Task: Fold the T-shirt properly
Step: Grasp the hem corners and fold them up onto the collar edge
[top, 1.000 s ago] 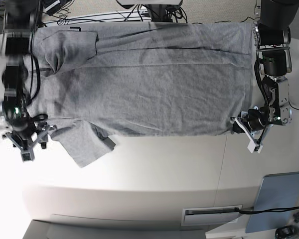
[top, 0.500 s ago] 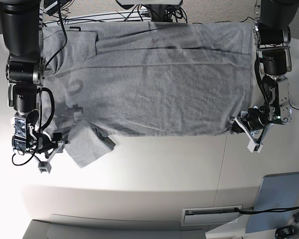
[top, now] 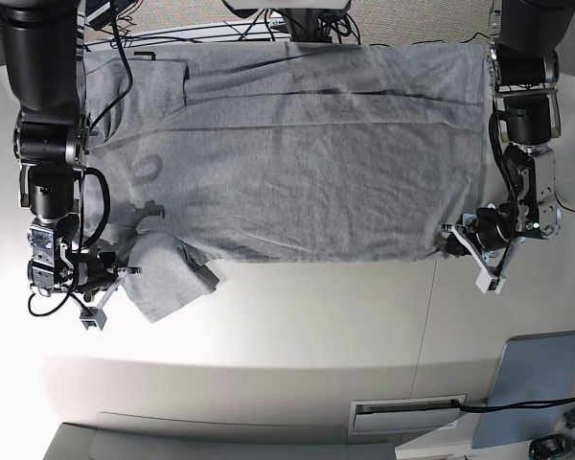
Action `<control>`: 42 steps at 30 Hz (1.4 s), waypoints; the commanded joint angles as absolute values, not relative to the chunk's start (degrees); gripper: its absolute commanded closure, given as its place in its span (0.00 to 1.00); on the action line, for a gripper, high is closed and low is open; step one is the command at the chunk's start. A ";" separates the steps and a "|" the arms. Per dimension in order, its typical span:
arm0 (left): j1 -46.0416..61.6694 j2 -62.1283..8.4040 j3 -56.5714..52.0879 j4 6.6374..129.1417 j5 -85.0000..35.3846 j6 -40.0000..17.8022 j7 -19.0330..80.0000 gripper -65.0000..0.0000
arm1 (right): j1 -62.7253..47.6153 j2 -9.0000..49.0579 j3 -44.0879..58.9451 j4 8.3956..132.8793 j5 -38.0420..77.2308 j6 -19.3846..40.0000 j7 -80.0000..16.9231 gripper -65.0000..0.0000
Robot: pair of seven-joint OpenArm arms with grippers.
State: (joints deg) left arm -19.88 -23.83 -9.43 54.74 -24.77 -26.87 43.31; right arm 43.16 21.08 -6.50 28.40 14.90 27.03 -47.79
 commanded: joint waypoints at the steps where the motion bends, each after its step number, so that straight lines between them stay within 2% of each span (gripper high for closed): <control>1: -20.82 -24.51 -9.50 55.83 -24.88 -26.85 43.64 1.00 | 44.47 21.80 -6.37 29.43 14.52 27.18 -48.49 1.00; 9: -18.96 -24.93 -9.56 65.63 -29.39 -25.74 50.13 1.00 | 42.15 24.53 -6.31 42.09 15.94 27.18 -53.76 1.00; 12: -14.55 -26.48 -9.61 72.16 -32.40 -22.31 48.93 1.00 | 36.62 27.31 -6.31 52.49 20.45 25.74 -55.02 1.00; 15: -9.93 -27.70 -11.03 79.59 -32.23 -22.15 49.60 1.00 | 29.58 30.83 -6.31 65.34 24.51 22.20 -55.72 1.00; 20: -2.59 -27.53 -14.70 88.66 -34.22 -22.48 51.75 1.00 | 18.13 34.30 -5.08 83.92 19.55 18.41 -58.15 1.00; 24: 4.25 -27.44 -19.75 91.94 -37.76 -22.83 51.94 1.00 | 7.94 33.87 0.82 95.33 18.15 17.08 -58.85 1.00; 27: 8.99 -27.44 -23.35 93.14 -41.98 -26.76 52.58 1.00 | -0.05 33.82 5.98 102.24 18.15 17.08 -59.44 1.00; 31: 15.09 -27.46 -26.94 93.84 -47.62 -28.75 53.17 1.00 | -11.00 33.82 12.14 109.73 18.20 17.06 -59.88 1.00; 37: 22.35 -27.46 -31.46 93.84 -53.95 -33.12 53.15 1.00 | -23.75 33.28 18.46 116.66 18.15 16.97 -59.72 1.00; 42: 26.00 -27.49 -33.52 93.84 -57.12 -35.18 53.12 1.00 | -30.39 29.41 23.27 119.83 18.46 16.88 -59.46 1.00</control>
